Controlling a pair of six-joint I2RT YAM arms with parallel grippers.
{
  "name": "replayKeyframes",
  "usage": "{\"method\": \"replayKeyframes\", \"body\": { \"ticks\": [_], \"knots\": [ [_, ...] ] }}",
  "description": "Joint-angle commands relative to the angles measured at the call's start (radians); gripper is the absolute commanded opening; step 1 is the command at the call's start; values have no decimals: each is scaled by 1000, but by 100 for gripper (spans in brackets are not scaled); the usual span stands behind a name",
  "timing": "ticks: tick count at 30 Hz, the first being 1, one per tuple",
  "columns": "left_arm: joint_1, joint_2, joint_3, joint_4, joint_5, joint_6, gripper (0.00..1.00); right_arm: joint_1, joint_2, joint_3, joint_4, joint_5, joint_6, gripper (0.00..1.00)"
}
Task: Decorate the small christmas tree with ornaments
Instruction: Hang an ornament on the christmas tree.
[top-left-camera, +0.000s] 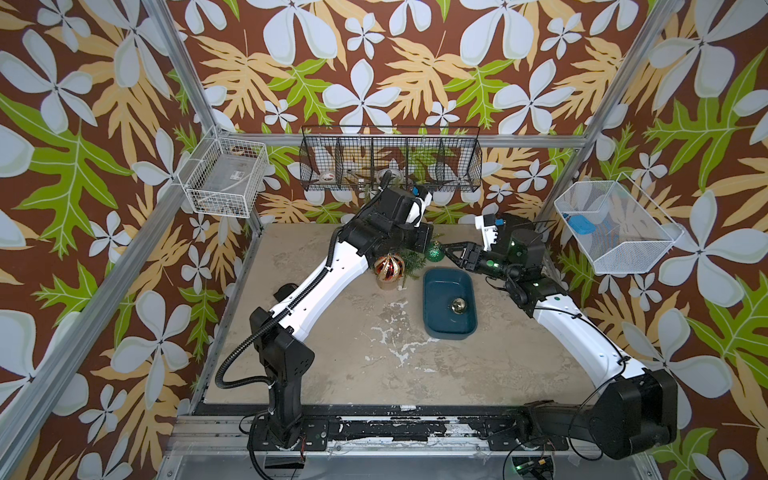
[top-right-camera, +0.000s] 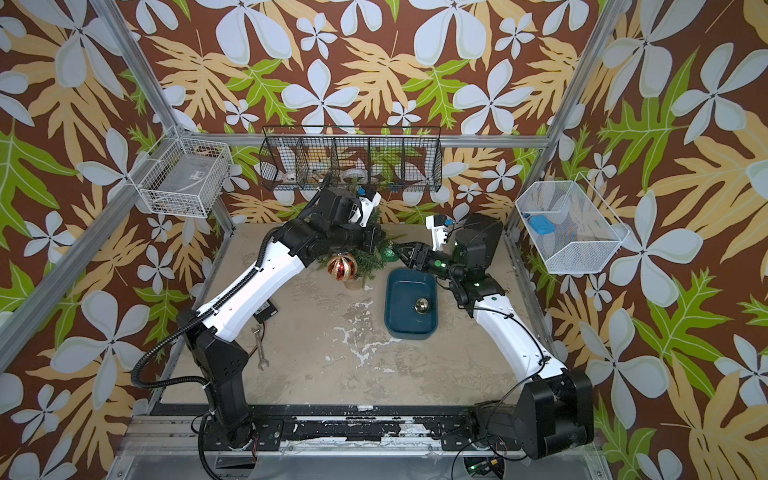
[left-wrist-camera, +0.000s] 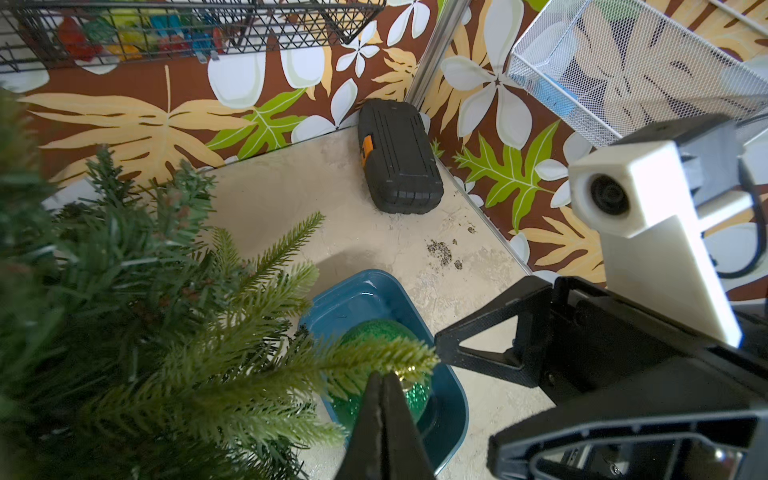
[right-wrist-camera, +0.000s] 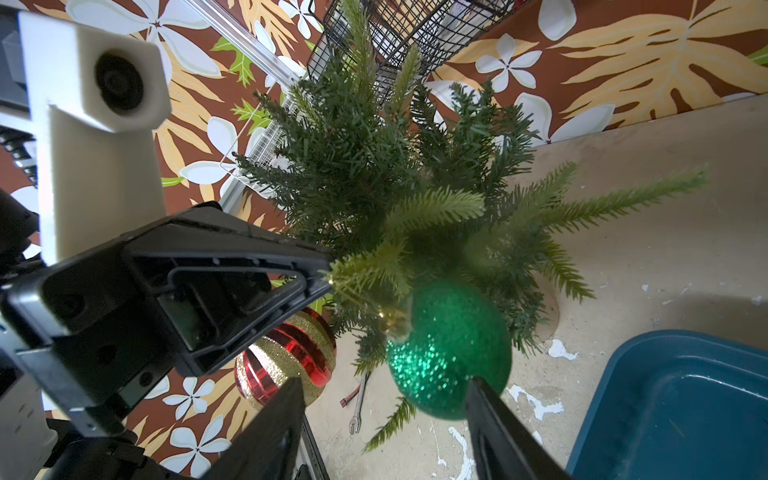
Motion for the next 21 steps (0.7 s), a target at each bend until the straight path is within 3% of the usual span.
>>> {"method": "replayKeyframes", "body": {
  "ticks": [1, 8, 12, 21],
  "knots": [
    [2, -17, -4, 0, -20, -1, 5, 1, -11, 3, -4, 7, -12, 64],
    [1, -27, -5, 0, -23, -1, 11, 1, -25, 8, -12, 10, -12, 63],
    [1, -33, -6, 1, -26, 0, 21, 1, -30, 10, -15, 11, -14, 63],
    [1, -50, -8, 4, -38, -2, 24, 1, -42, 13, -25, 13, -16, 63]
  ]
}}
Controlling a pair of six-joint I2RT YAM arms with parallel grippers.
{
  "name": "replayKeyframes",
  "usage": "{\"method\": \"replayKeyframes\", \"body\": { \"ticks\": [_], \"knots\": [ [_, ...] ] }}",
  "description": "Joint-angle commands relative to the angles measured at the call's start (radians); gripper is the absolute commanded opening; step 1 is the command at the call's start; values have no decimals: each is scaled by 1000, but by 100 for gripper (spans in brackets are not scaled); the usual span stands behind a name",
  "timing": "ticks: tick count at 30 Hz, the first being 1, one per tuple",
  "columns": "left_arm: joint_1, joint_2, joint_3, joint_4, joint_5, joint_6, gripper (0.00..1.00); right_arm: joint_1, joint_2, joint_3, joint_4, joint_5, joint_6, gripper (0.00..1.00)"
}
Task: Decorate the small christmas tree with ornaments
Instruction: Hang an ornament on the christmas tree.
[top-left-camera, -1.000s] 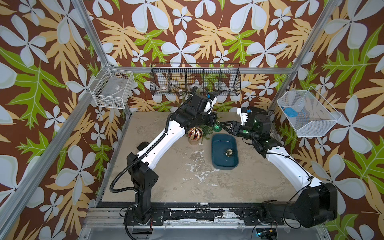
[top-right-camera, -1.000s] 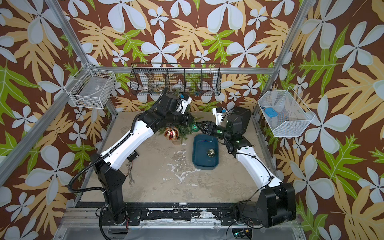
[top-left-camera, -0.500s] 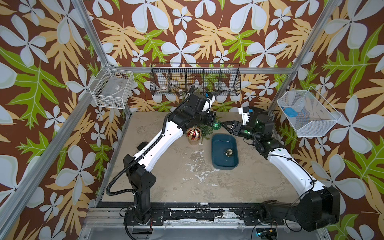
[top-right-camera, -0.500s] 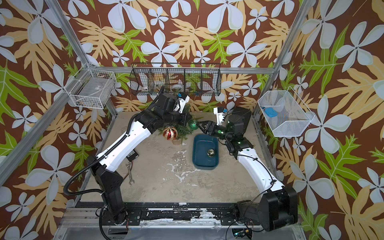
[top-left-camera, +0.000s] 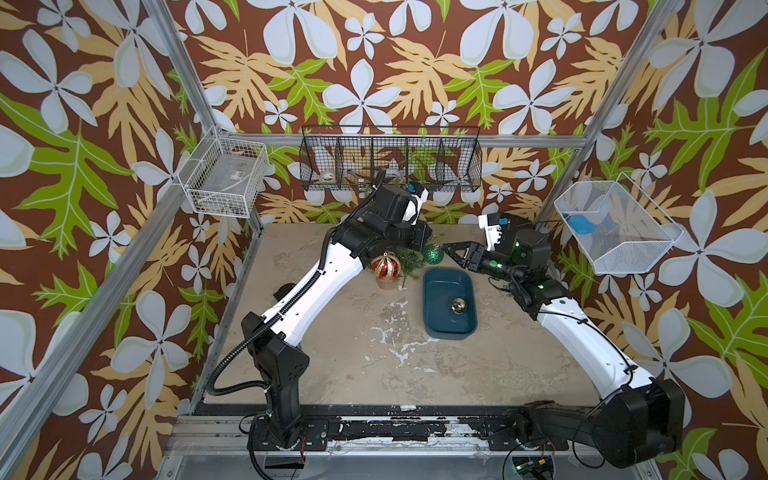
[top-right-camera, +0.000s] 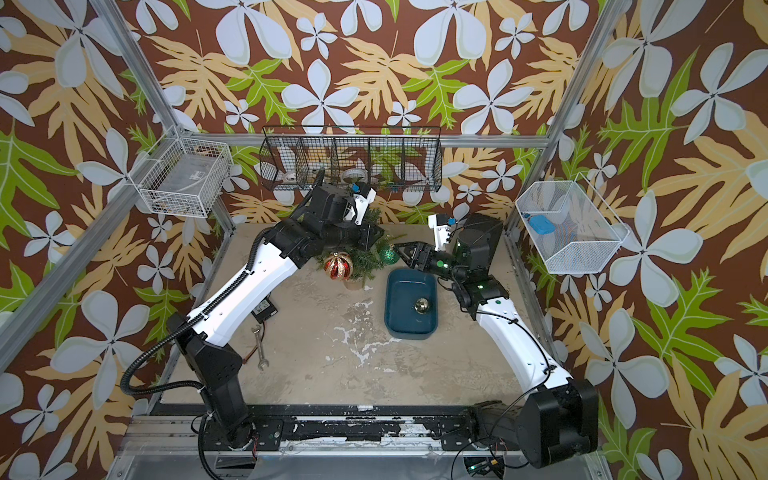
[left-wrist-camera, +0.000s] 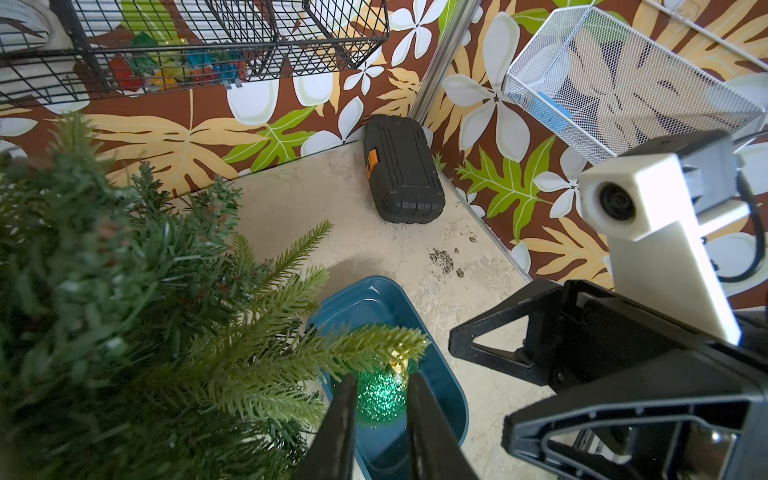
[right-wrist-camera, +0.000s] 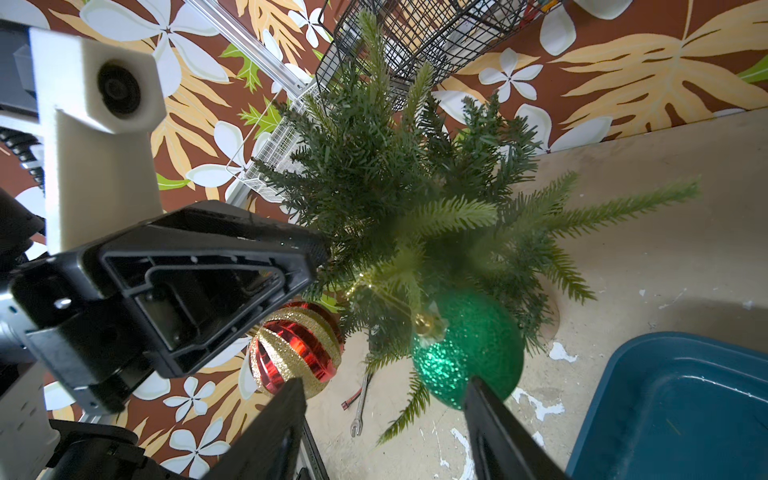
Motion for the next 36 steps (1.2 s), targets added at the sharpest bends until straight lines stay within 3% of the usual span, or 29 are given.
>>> {"method": "replayKeyframes", "body": {
  "ticks": [1, 20, 25, 31, 36],
  "knots": [
    [1, -11, 1, 7, -14, -3, 26, 1, -7, 7, 1, -1, -12, 63],
    [1, -53, -1, 19, -14, -6, 45, 1, -58, 29, -64, 29, -38, 66],
    [1, -86, -8, 27, -15, -6, 56, 0, -99, 36, -120, 66, -58, 70],
    [1, -170, -71, 61, -17, -3, 63, 1, -170, 42, -235, 155, -103, 71],
    [1, -321, -233, 143, -33, -3, 69, 1, -214, 44, -382, 278, -163, 74]
  ]
}}
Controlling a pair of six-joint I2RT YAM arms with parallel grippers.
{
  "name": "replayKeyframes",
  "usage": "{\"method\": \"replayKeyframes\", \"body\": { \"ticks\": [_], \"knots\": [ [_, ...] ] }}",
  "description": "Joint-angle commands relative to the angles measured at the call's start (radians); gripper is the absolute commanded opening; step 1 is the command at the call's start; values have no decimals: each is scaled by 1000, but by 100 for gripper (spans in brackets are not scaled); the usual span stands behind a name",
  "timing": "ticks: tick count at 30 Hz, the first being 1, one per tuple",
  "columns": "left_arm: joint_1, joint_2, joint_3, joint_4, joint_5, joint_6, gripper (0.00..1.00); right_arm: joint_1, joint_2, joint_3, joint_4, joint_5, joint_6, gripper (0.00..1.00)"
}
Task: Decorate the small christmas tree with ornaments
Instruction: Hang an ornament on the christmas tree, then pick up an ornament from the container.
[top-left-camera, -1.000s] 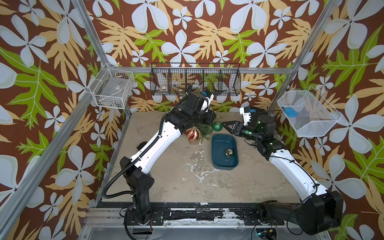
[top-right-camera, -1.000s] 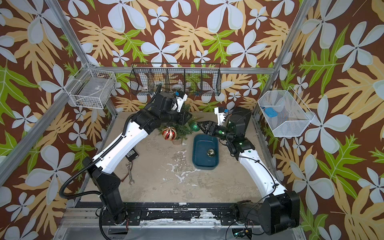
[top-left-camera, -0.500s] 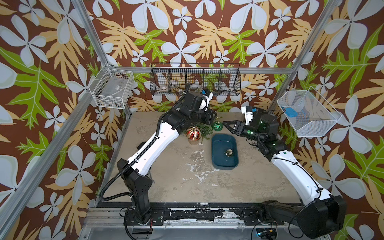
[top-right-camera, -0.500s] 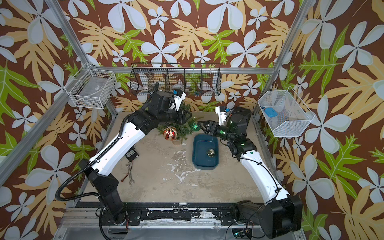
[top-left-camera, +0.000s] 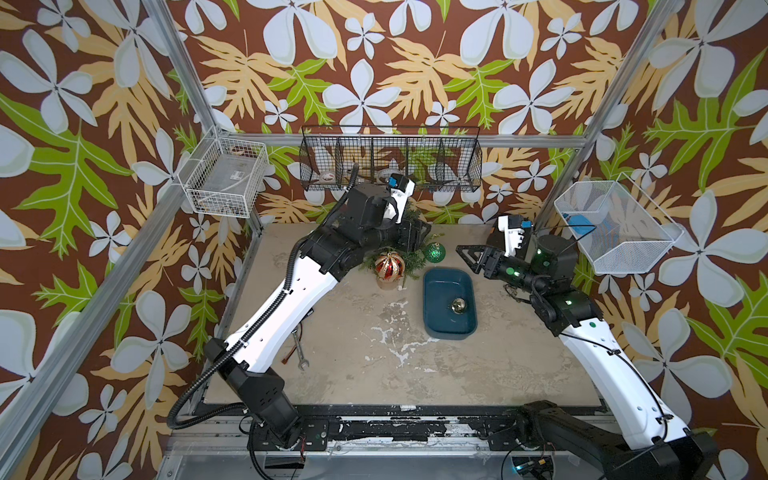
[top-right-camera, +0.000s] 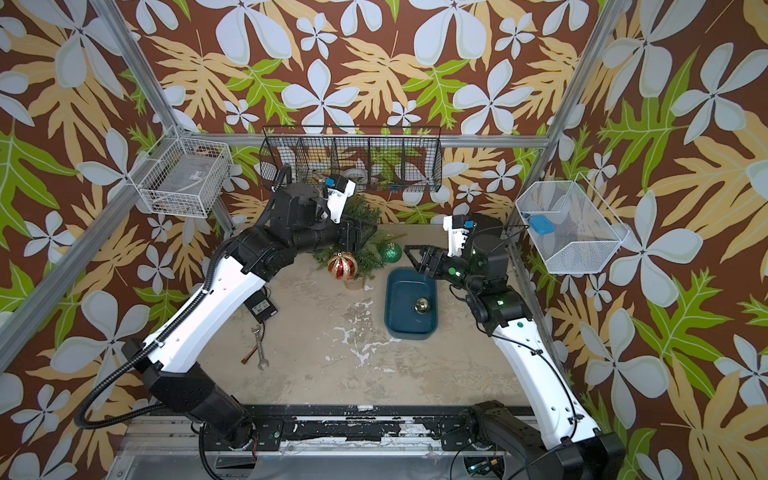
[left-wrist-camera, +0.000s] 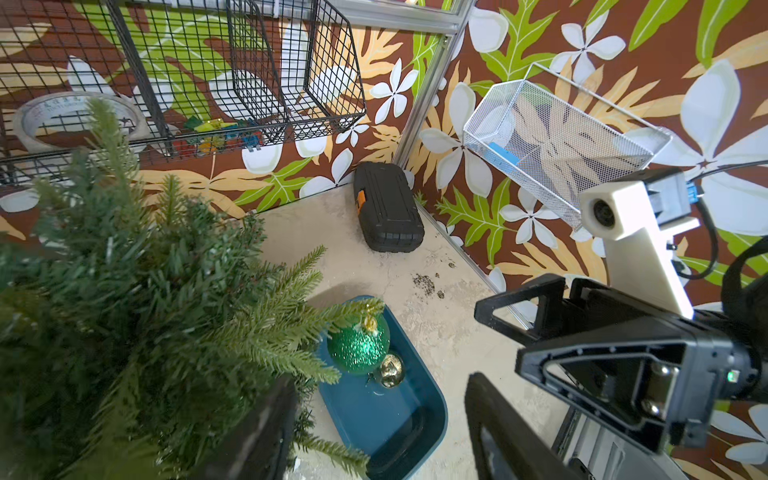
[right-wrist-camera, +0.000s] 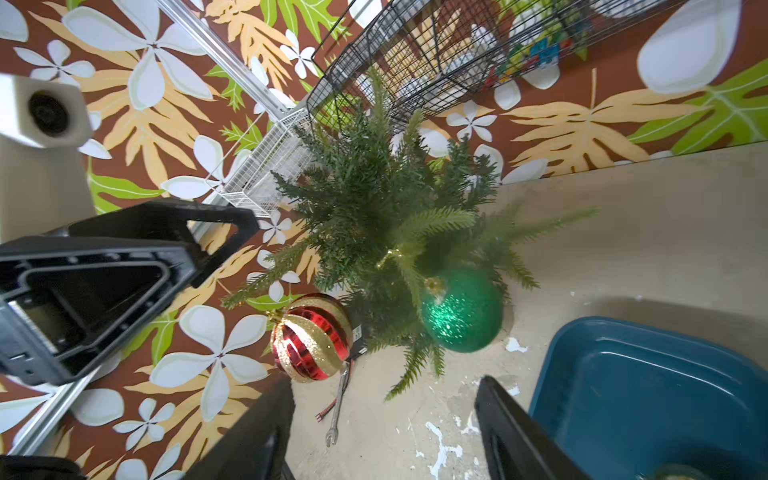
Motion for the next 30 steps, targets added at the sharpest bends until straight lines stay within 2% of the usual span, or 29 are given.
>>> {"method": "replayKeyframes", "body": {
  "ticks": [1, 6, 10, 14, 18, 24, 30],
  "knots": [
    [2, -91, -83, 84, -31, -2, 70, 0, -11, 4, -131, 106, -65, 74],
    [2, -300, -312, 166, -74, -2, 74, 2, -7, -48, -264, 234, -127, 74],
    [4, -483, -536, 226, -88, -31, 76, 10, 5, -113, -293, 306, -143, 72],
    [6, -672, -758, 257, -76, -71, 76, 94, 81, -119, -331, 405, -169, 70],
    [6, -840, -929, 261, -80, -116, 76, 117, 164, -136, -285, 421, -153, 68],
    [6, -968, -1093, 248, -92, -203, 76, 136, 300, -95, -273, 525, -153, 66],
    [5, -1032, -1265, 325, -33, -325, 76, 150, 394, -92, -239, 574, -139, 64]
  ]
}}
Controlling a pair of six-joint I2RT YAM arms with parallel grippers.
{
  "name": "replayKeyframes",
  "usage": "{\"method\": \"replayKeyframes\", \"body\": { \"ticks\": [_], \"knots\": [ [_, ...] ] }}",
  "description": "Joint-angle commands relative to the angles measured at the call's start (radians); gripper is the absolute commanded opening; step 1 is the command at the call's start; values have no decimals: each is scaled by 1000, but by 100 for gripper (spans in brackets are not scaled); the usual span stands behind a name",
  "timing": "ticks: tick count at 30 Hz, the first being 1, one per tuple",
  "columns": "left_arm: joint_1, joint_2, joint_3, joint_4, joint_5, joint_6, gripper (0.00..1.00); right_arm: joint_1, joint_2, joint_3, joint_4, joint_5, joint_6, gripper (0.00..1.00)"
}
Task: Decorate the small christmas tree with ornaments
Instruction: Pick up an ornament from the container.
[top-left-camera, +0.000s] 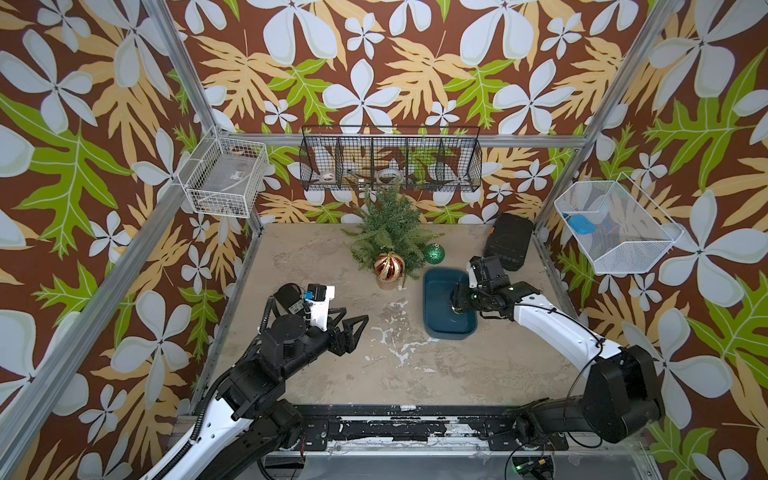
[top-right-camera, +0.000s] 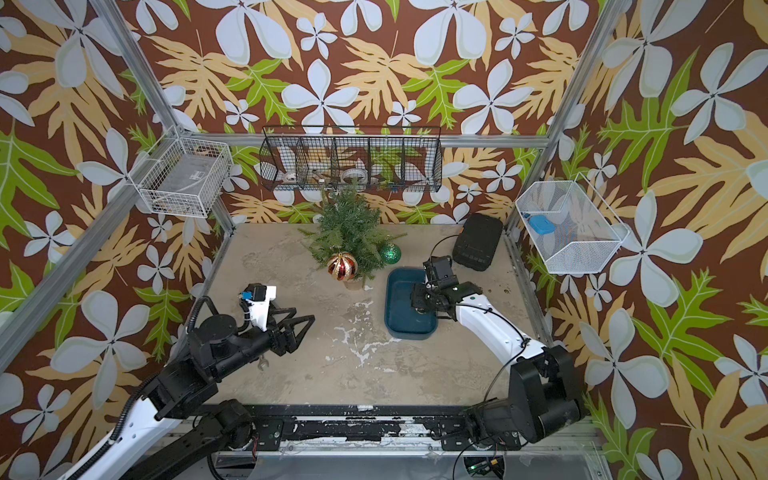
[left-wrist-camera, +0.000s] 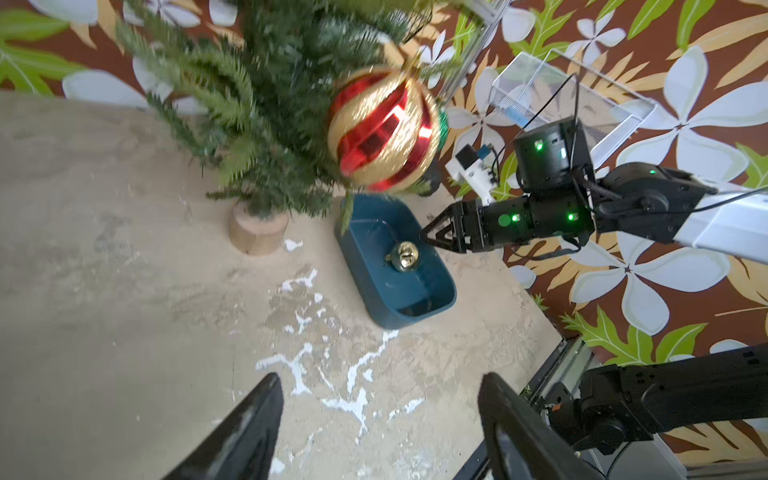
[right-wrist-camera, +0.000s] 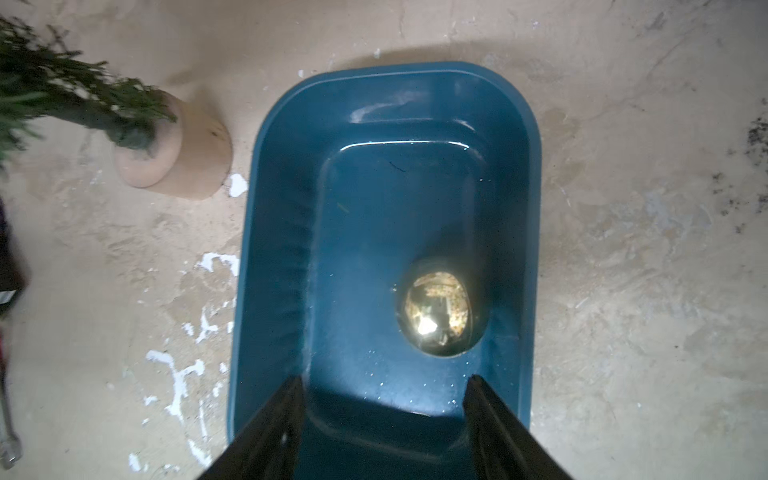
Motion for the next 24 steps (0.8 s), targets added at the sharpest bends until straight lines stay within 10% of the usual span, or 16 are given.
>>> {"method": "replayKeyframes", "body": {
  "ticks": [1, 24],
  "knots": [
    [3, -17, -60, 80, 45, -99, 76, 11, 32, 11, 30, 63, 5, 64],
    [3, -23, -173, 131, 57, -168, 75, 40, 164, -20, 94, 79, 22, 68]
  ]
}}
